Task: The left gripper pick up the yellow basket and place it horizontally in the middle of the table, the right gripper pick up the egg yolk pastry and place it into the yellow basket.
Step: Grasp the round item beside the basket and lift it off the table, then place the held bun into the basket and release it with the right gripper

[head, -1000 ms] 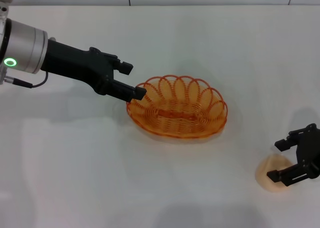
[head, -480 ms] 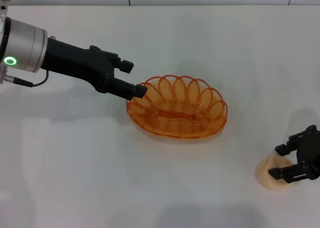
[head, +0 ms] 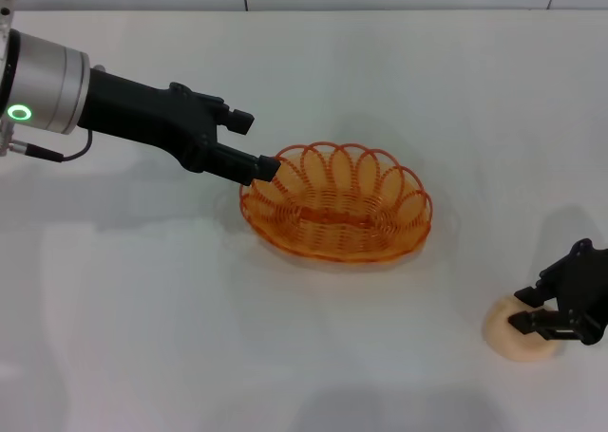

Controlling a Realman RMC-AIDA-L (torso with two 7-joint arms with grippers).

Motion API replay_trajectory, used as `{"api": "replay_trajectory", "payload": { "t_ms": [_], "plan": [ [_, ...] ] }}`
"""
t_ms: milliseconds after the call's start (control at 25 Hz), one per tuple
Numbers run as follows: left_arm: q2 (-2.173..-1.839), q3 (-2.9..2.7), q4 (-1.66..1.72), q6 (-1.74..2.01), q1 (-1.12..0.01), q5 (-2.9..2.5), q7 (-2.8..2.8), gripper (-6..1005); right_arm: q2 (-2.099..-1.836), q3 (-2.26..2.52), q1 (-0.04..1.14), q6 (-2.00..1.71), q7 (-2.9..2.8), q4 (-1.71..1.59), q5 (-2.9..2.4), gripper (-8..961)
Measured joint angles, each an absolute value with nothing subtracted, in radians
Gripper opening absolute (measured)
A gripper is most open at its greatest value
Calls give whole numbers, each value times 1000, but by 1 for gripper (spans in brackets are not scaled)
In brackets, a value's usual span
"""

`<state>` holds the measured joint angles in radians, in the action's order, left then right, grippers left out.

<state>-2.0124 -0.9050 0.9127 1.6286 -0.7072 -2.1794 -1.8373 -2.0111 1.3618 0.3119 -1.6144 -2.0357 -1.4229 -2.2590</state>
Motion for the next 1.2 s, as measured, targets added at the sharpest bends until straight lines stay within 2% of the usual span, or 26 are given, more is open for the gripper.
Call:
{"api": "replay_trajectory", "payload": {
  "t_ms": [80, 400, 840, 1200],
  "plan": [
    [-2013, -905, 913, 1628, -707, -2179, -1837, 861, -2011, 1362, 313, -1616, -2038, -1427, -2253, 348],
    [-2013, -892, 913, 1628, -705, -2178, -1833, 861, -2011, 1356, 313, -1616, -2039, -1438, -2236, 201],
    [-2003, -891, 925, 1636, -665, -2177, -1817, 861, -2011, 1317, 326, -1618, -2101, -1526, -2198, 133],
    [-2003, -891, 953, 1650, -634, -2174, -1812, 861, -2015, 1329, 405, -1569, -2108, -1529, -2127, 84]
  ]
}}
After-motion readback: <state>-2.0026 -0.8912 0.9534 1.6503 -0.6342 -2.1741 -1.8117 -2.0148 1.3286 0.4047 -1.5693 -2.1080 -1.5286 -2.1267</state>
